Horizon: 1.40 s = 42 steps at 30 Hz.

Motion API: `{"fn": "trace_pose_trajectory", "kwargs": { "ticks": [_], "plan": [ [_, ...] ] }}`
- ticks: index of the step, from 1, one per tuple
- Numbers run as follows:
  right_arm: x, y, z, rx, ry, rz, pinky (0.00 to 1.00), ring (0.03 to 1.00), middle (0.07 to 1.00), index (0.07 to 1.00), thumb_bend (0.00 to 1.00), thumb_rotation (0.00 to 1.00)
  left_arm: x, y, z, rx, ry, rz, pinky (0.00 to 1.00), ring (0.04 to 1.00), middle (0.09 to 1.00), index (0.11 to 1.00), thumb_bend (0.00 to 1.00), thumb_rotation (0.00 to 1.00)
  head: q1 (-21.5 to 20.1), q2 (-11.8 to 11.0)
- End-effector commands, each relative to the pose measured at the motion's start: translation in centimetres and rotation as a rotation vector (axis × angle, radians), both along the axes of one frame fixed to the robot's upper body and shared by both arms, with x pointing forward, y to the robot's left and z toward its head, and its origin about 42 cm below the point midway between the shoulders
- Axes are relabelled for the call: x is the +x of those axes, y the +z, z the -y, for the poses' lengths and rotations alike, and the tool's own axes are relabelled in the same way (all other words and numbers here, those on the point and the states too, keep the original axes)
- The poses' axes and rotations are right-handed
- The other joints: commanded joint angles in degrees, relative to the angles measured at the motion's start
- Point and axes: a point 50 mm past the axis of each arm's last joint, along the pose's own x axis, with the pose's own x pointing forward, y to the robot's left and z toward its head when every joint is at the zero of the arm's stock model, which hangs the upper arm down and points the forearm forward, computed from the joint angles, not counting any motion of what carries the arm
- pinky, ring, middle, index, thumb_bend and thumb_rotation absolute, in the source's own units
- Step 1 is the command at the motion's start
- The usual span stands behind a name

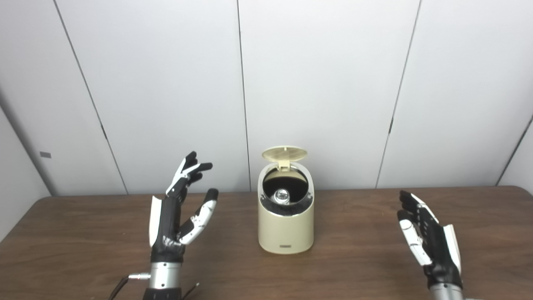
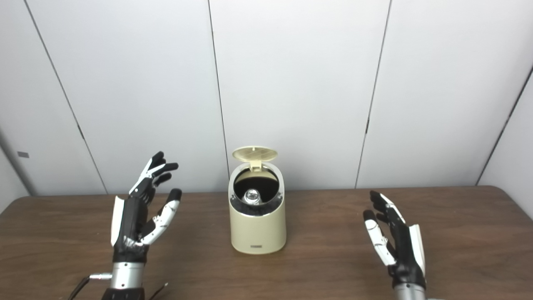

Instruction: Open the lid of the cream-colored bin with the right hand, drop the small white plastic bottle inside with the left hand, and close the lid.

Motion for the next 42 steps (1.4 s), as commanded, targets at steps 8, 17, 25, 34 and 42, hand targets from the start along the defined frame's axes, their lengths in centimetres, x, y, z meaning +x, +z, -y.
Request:
{"fn": "trace_pose_trajectory", "kwargs": {
  "ticks": [8,17,25,34,42],
  "plan": [
    [2.7,5.7,-0.8,-0.216,0.118,0.172,0.82,0.882,0.894,0.869,0.61,0.97,-2.4,0.3,-2.0,0.023,-0.019,0.027,0.88,0.937,0.957,0.936,0.49,0.95,0.2,-0.1],
    [4.0,11.7,-3.3,-0.493,0.13,0.245,0.87,0.939,0.936,0.92,0.71,1.0,-3.5,-1.1,-2.5,0.042,-0.009,-0.024,0.89,0.941,0.967,0.947,0.53,0.95,0.1,0.2],
    [4.5,16.2,-6.7,-0.614,0.151,0.266,0.82,0.976,0.969,0.902,0.8,1.0,-3.5,-1.6,-2.4,0.055,0.0,-0.04,0.9,0.953,0.974,0.945,0.51,0.95,-0.1,0.4],
    [5.5,19.7,-9.7,-0.747,0.176,0.252,0.89,1.0,1.0,0.901,0.87,1.0,-3.3,-1.8,-2.3,0.06,0.002,-0.053,0.92,0.968,0.982,0.95,0.53,0.96,-0.1,0.4],
    [6.3,20.7,-11.2,-0.788,0.234,0.231,0.89,1.0,1.0,0.871,0.88,1.0,-3.2,-1.6,-2.0,0.069,0.013,-0.039,0.92,0.966,0.976,0.942,0.51,0.96,-0.2,0.3]
  ]
}}
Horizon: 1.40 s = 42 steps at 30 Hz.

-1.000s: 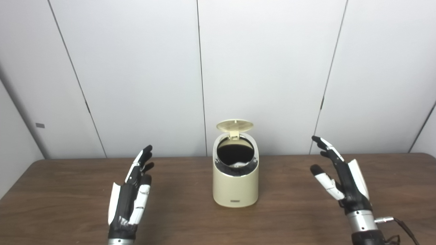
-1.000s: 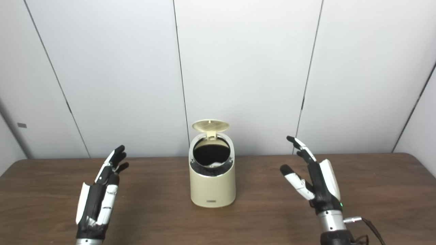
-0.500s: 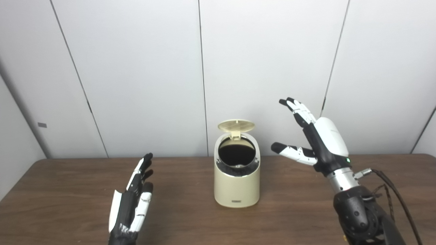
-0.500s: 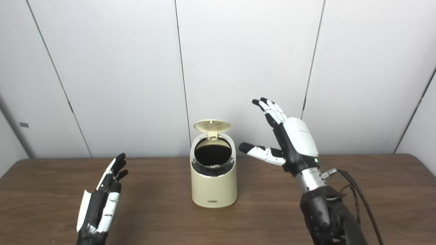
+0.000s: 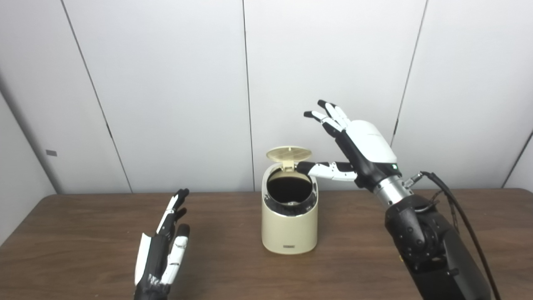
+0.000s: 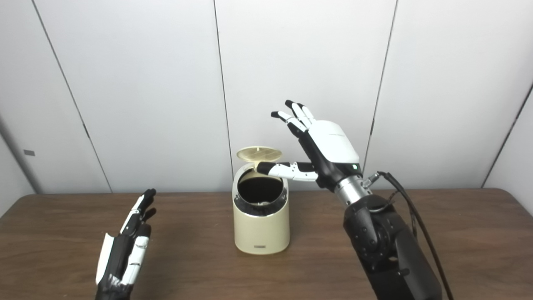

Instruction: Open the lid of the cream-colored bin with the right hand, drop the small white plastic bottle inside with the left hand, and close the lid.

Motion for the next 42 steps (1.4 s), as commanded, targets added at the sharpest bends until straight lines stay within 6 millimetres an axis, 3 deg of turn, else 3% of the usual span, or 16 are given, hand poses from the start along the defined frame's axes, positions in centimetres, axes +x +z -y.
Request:
{"fn": "trace_pose_trajectory", "kwargs": {
  "ticks": [1,6,10,14,18,24,37,42],
  "plan": [
    [0.3,2.9,-0.7,-0.009,0.012,0.076,0.9,1.0,1.0,0.867,0.88,1.0,0.8,1.5,0.2,0.005,-0.001,0.067,0.92,0.966,0.976,0.942,0.52,0.96,-0.1,0.0],
    [0.7,3.1,-1.5,-0.03,0.023,0.065,0.94,1.0,1.0,0.843,0.89,1.0,0.7,1.7,0.3,0.013,-0.001,0.076,0.93,0.972,0.979,0.941,0.5,0.93,-0.2,0.1],
    [0.9,3.0,-2.0,-0.04,0.034,0.06,0.92,1.0,1.0,0.824,0.86,1.0,0.6,1.8,0.4,0.005,-0.006,0.08,0.93,0.972,0.972,0.932,0.45,0.89,-0.1,0.1],
    [1.0,2.4,-2.2,-0.06,0.038,0.026,0.9,1.0,1.0,0.809,0.86,1.0,0.6,1.8,0.5,-0.003,-0.006,0.081,0.93,0.968,0.97,0.928,0.45,0.88,0.0,0.1],
    [0.9,1.8,-2.3,-0.09,0.035,-0.027,0.97,1.0,1.0,0.834,0.84,1.0,0.5,1.8,0.5,-0.007,-0.004,0.081,0.93,0.968,0.969,0.924,0.46,0.88,0.1,0.2],
    [1.2,0.7,-2.1,-0.113,0.035,-0.07,0.98,1.0,0.997,0.813,0.87,1.0,0.4,2.0,0.3,0.013,0.009,0.094,0.91,0.957,0.965,0.925,0.45,0.86,-0.1,0.2],
    [0.3,0.6,-2.1,-0.092,0.055,-0.105,1.0,1.0,0.997,0.763,0.88,1.0,0.3,2.6,0.3,0.024,-0.001,0.114,0.89,0.95,0.967,0.931,0.46,0.83,-0.1,0.6],
    [-0.4,0.4,-2.1,-0.071,0.059,-0.109,0.96,1.0,0.992,0.72,0.87,1.0,0.3,2.8,0.1,0.029,-0.001,0.117,0.89,0.949,0.963,0.924,0.46,0.83,-0.1,0.8]
  ]
}}
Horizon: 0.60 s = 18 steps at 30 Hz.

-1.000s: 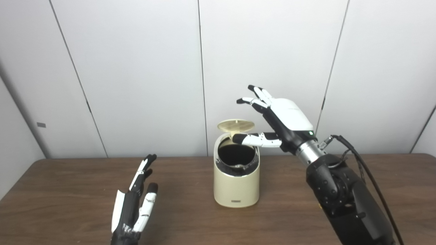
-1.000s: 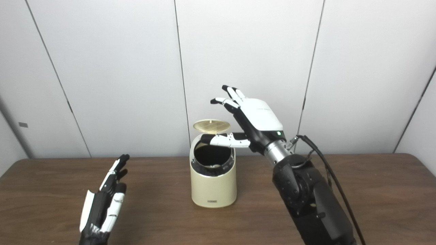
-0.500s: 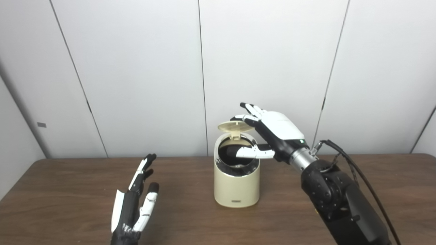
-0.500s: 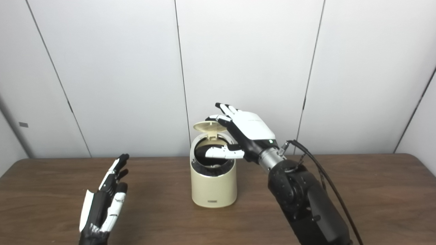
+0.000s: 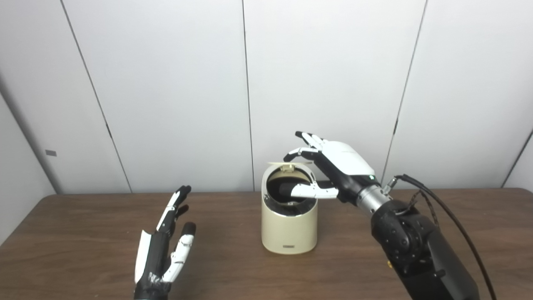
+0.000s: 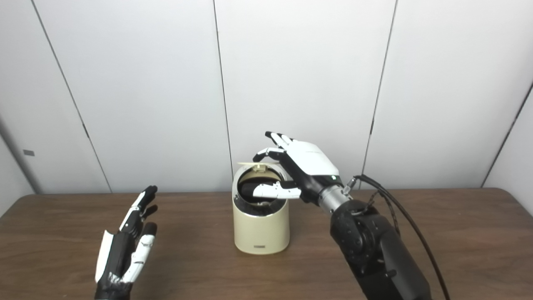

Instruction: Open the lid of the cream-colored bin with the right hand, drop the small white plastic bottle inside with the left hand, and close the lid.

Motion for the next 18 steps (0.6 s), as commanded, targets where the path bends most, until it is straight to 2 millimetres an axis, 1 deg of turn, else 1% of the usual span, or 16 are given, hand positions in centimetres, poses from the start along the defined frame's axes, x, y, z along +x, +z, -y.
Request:
{"fn": "trace_pose_trajectory", "kwargs": {
  "ticks": [1,5,12,18],
  "plan": [
    [-0.4,2.1,-0.2,0.028,0.012,0.069,0.96,1.0,0.991,0.716,0.87,1.0,0.5,1.8,-0.1,0.01,-0.01,0.078,0.89,0.949,0.963,0.924,0.46,0.83,-0.2,0.0],
    [-0.7,1.6,0.2,0.039,0.011,0.049,0.99,1.0,0.988,0.714,0.88,1.0,0.6,1.8,-0.2,0.014,-0.012,0.076,0.88,0.949,0.963,0.924,0.46,0.82,-0.3,0.0],
    [-0.7,0.2,1.2,0.064,-0.016,-0.009,0.99,1.0,0.983,0.719,0.87,1.0,0.6,1.8,-0.1,0.004,-0.019,0.074,0.88,0.945,0.961,0.921,0.47,0.8,-0.3,0.3],
    [-1.2,-0.7,1.6,0.072,-0.022,-0.044,1.0,1.0,0.983,0.728,0.86,1.0,0.3,1.9,0.1,0.011,-0.016,0.074,0.88,0.944,0.962,0.925,0.47,0.81,-0.2,1.0]
  ]
}}
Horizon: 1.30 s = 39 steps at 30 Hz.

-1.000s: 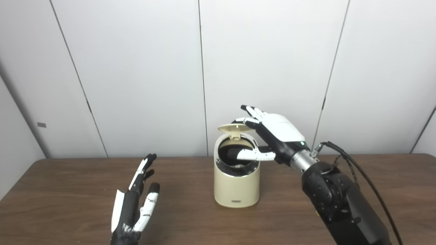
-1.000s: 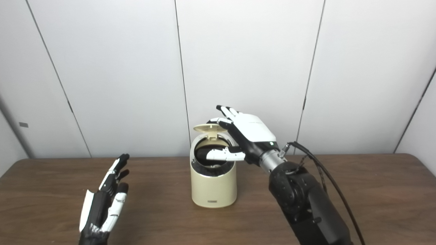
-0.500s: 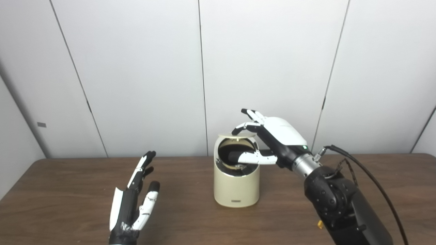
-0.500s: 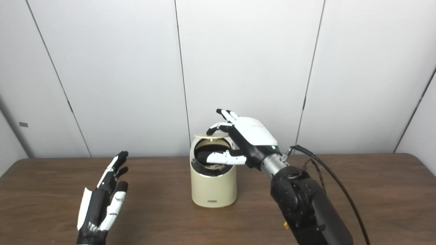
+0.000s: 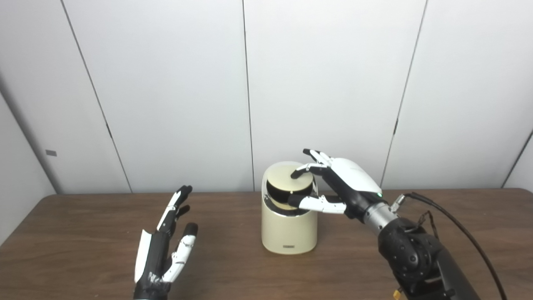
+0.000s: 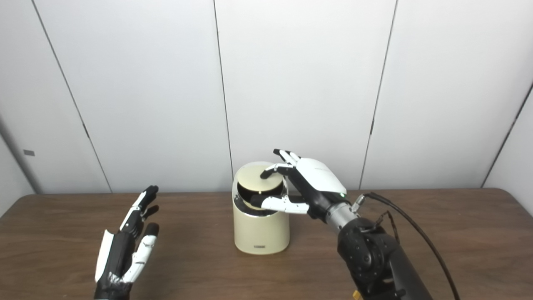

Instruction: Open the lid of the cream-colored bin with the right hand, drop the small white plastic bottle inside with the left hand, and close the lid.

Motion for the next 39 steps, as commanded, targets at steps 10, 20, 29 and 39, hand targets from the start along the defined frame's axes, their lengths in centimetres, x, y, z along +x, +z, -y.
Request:
{"fn": "trace_pose_trajectory", "kwargs": {
  "ticks": [10,20,29,39],
  "plan": [
    [-0.7,0.2,0.8,0.019,-0.011,-0.007,1.0,1.0,0.983,0.742,0.82,0.97,-0.8,1.8,0.9,-0.009,-0.02,0.058,0.87,0.951,0.968,0.932,0.48,0.79,0.4,1.4],
    [-0.8,-0.5,0.5,-0.071,-0.018,0.023,1.0,1.0,1.0,0.734,0.87,1.0,-1.2,1.7,1.1,-0.014,-0.009,0.049,0.9,0.959,0.969,0.933,0.48,0.79,0.3,2.4],
    [-1.0,-0.1,-0.8,-0.293,-0.041,0.151,1.0,1.0,0.999,0.737,0.91,1.0,-1.2,1.5,1.2,-0.016,0.006,0.046,0.88,0.952,0.966,0.923,0.49,0.81,0.1,2.7],
    [-1.3,-0.6,-1.5,-0.477,-0.101,0.244,1.0,1.0,1.0,0.712,1.0,1.0,-1.1,1.6,1.1,-0.016,0.005,0.046,0.89,0.959,0.971,0.929,0.5,0.81,0.1,2.7]
  ]
}}
